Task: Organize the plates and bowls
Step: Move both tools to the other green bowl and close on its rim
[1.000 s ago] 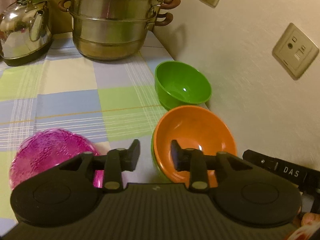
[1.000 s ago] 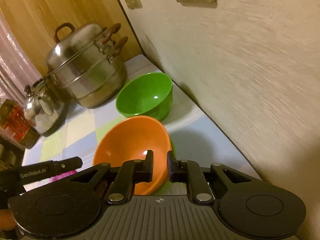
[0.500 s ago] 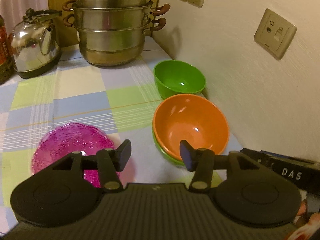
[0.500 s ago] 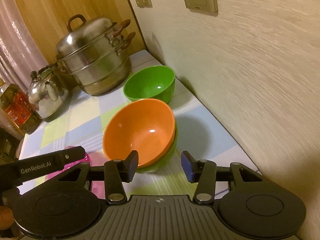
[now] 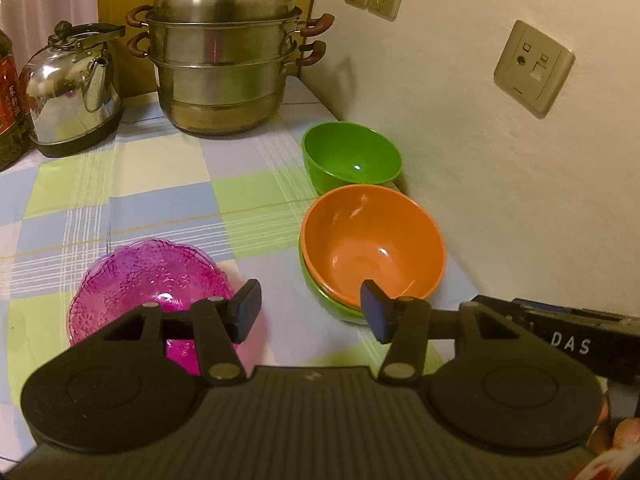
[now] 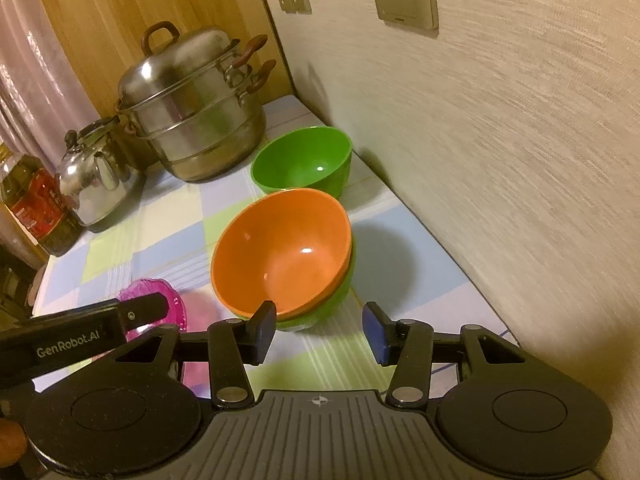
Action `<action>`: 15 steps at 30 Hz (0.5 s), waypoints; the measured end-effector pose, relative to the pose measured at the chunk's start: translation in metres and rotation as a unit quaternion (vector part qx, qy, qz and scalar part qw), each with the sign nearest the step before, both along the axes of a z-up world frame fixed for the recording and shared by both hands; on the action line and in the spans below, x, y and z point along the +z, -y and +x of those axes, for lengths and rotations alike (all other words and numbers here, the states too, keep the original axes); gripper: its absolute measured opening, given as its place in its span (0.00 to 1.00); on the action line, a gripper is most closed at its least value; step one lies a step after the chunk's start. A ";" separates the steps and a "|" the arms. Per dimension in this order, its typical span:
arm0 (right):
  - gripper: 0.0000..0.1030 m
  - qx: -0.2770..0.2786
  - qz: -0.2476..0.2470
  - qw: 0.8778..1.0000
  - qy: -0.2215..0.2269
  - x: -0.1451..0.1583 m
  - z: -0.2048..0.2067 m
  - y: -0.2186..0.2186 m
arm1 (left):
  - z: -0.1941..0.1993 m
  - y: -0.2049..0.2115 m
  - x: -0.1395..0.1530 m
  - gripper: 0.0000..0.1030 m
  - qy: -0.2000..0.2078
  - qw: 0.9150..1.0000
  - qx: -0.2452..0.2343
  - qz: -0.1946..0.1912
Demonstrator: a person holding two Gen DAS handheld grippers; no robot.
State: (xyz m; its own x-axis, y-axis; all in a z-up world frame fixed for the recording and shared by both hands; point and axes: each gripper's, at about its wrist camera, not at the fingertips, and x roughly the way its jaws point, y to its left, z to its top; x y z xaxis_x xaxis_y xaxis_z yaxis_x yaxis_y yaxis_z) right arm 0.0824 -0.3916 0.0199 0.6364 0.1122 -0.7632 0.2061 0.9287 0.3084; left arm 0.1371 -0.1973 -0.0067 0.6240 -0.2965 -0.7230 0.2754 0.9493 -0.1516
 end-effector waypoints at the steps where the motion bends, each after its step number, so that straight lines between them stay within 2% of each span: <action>1: 0.47 0.000 -0.001 1.000 0.000 0.000 0.000 0.000 | 0.001 0.000 0.000 0.50 -0.001 1.000 0.000 -0.002; 15: 0.47 -0.007 -0.008 1.000 0.019 0.010 0.031 0.018 | 0.041 0.008 0.007 0.50 -0.006 1.000 -0.014 -0.018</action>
